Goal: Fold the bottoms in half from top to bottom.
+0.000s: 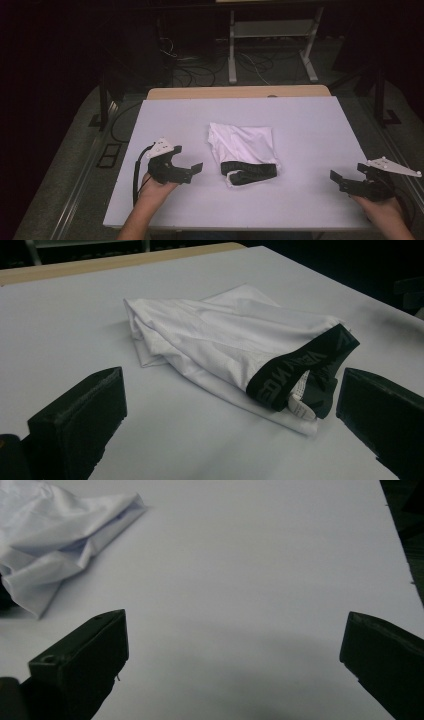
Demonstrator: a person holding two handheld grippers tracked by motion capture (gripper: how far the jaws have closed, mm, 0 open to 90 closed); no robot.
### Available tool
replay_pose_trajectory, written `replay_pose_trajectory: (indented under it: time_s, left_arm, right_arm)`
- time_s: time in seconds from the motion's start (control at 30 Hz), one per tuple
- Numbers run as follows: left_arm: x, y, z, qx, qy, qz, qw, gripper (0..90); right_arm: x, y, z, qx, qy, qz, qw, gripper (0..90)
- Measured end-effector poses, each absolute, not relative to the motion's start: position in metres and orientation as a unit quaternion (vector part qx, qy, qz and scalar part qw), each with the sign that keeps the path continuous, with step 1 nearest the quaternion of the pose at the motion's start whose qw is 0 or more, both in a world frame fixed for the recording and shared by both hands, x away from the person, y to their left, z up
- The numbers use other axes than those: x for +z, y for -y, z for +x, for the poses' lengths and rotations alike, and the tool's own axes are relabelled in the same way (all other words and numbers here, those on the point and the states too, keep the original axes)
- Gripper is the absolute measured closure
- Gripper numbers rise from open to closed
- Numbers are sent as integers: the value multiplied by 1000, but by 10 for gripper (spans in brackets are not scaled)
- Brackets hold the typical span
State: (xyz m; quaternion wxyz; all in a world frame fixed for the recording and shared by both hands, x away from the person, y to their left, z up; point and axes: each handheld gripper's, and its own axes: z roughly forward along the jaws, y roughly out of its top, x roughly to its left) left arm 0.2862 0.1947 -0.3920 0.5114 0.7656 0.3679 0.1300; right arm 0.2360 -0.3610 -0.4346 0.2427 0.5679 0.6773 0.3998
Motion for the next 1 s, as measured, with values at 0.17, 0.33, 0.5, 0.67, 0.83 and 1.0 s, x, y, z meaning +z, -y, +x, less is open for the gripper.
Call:
replay_pose_trajectory:
  time_s: [0.17,0.33,0.5,0.67,0.83,1.0]
  left_arm:
    - [-397,-202,275,135,-380,759,512,0]
    - [-401,-202,262,150,-373,761,509,0]
    - [-401,-205,241,158,-359,763,514,0]
    - [-406,-214,231,164,-361,764,509,0]
    - [-409,-222,228,166,-366,765,504,0]
    - [-412,-232,225,168,-370,764,501,0]
  right_arm:
    - [-440,366,229,396,-675,573,242,0]
    - [-442,364,223,400,-677,569,240,0]
    - [-443,356,213,400,-682,560,245,0]
    - [-444,345,205,408,-693,545,238,0]
    - [-443,337,202,413,-698,537,231,0]
    - [-442,325,196,418,-709,522,222,0]
